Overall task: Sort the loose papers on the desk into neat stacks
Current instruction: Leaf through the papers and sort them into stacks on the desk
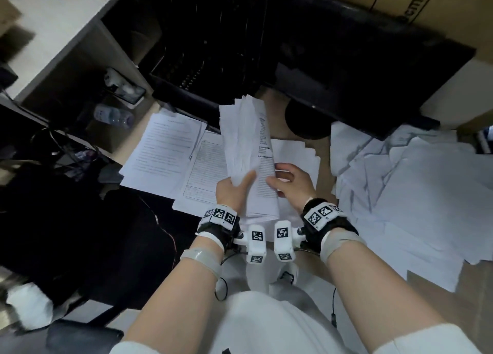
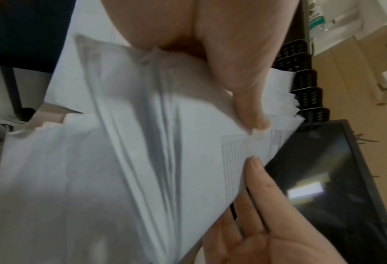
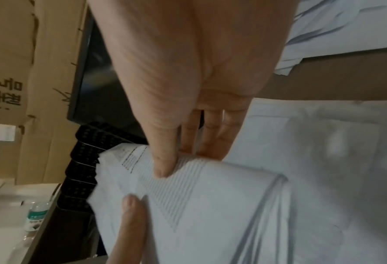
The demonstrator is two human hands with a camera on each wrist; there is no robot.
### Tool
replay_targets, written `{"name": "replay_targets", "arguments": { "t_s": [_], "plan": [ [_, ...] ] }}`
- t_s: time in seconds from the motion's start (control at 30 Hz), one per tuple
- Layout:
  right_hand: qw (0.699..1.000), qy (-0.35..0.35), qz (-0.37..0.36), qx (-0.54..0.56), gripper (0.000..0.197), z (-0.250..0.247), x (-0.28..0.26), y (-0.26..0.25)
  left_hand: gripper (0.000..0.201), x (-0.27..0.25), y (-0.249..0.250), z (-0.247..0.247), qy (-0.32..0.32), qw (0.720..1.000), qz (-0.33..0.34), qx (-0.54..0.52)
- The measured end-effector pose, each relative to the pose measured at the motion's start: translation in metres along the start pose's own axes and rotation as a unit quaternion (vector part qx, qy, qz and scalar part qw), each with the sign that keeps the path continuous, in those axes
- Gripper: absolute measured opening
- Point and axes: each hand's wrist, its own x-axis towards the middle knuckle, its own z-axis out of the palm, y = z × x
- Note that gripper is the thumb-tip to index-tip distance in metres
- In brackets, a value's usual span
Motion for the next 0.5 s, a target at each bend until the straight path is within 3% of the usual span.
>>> {"name": "replay_targets", "arguments": {
  "t_s": [0.07, 0.2, 0.3, 0.4, 0.5],
  "plan": [
    [1.0, 0.016, -0.02, 0.003, 0.025, -0.007, -0.003, -0.001, 0.031, -0.013, 0.006, 0.005, 0.015, 1.0, -0.003, -0.022],
    [1.0, 0.016, 0.004, 0.002, 0.016, -0.022, -0.013, -0.003, 0.037, -0.034, 0.007, 0.007, 0.017, 0.999, 0.013, -0.029],
    [0.999, 0.001, 0.047, 0.008, 0.037, -0.023, -0.021, -0.01, 0.056, -0.041, -0.002, 0.005, 0.024, 0.999, 0.036, -0.017],
    [0.997, 0.013, 0.071, -0.011, 0.052, -0.021, -0.019, -0.008, 0.056, -0.047, -0.007, -0.004, 0.035, 0.999, 0.039, 0.001],
    [0.996, 0.049, 0.008, -0.073, 0.029, -0.014, -0.018, 0.001, 0.047, -0.05, 0.0, -0.02, 0.03, 0.999, 0.033, 0.011]
  ]
}}
